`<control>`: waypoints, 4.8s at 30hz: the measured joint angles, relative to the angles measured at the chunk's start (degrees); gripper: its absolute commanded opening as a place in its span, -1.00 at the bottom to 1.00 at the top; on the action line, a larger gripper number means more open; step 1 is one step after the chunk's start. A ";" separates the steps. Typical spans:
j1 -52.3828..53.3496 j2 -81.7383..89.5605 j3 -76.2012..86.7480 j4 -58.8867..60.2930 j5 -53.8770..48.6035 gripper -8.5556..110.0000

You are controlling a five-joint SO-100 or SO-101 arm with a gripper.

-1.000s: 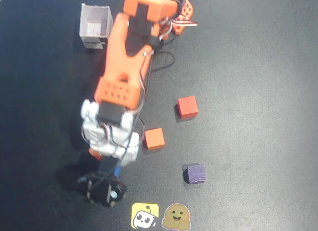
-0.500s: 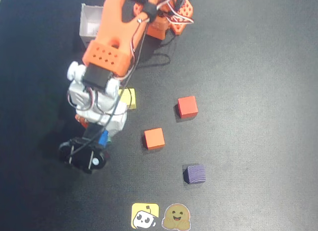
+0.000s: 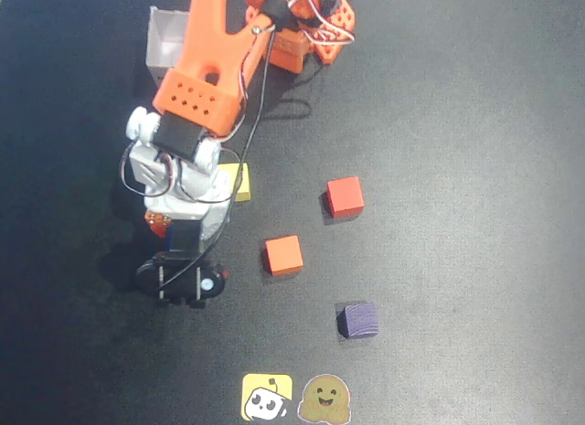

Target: Put the blue cube on top of the green cube.

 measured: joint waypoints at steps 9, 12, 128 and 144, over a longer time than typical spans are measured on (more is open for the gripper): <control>1.67 0.35 2.37 0.00 -2.02 -0.72; 2.11 0.35 2.72 -0.09 -2.11 -0.72; -15.29 70.75 53.17 -12.39 16.08 -0.85; -17.40 89.47 63.19 -3.96 22.68 -0.85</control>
